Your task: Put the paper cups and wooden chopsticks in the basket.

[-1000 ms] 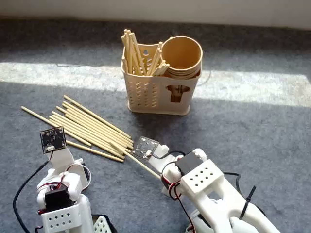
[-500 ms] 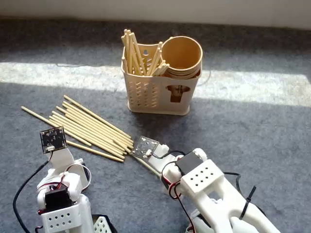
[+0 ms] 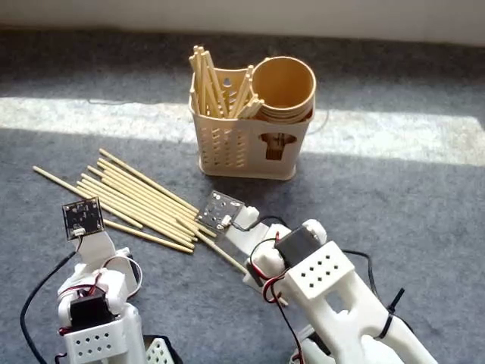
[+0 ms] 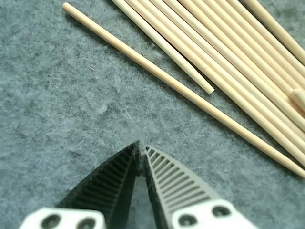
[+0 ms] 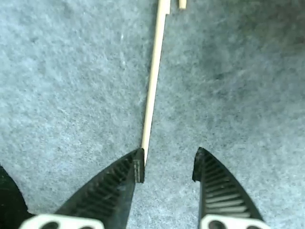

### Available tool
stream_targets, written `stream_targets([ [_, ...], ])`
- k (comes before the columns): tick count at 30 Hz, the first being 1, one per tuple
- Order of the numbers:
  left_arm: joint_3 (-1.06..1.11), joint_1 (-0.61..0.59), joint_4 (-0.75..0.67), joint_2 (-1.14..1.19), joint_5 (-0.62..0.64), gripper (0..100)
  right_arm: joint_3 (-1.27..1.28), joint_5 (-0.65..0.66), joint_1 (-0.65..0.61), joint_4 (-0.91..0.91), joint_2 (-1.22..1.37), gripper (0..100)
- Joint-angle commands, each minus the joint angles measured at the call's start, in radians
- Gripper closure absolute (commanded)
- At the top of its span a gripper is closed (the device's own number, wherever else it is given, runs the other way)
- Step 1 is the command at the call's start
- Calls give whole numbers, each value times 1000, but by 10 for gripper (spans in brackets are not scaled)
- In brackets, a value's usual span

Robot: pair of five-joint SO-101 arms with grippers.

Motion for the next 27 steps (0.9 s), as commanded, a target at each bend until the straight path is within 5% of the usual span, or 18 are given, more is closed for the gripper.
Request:
stream_targets([
  [1,19,-8,5,-5,-5,993,-41,5,7,-19,-18,825],
  [27,19,-8,5,-5,-5,993,-140,-41,5,-116,116,825],
])
